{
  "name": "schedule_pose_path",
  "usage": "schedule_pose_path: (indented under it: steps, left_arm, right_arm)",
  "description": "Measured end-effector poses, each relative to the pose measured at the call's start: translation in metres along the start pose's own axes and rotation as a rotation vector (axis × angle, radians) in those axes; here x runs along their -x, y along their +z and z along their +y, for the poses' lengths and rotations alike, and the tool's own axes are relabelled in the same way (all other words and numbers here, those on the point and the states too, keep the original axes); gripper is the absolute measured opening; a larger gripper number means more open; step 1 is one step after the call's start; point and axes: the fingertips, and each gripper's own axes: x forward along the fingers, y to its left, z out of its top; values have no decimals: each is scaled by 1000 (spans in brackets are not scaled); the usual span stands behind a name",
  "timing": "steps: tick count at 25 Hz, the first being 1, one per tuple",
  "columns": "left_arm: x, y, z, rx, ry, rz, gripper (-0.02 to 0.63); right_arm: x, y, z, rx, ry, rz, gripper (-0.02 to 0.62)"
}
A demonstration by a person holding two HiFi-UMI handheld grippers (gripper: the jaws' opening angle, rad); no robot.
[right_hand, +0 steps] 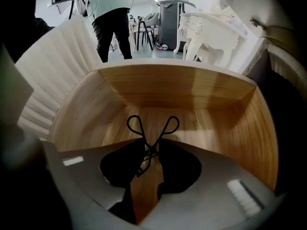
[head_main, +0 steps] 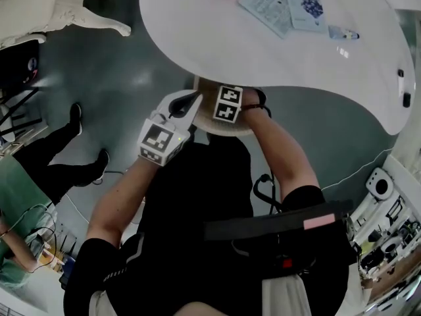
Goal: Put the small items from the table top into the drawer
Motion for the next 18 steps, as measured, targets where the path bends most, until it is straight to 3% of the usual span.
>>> schedule_pose_path:
  steps: [18]
  left_arm:
    - [4,0,3,14,16,-7,2]
  right_arm:
    - [-17,-2,1,-62,26,8,129]
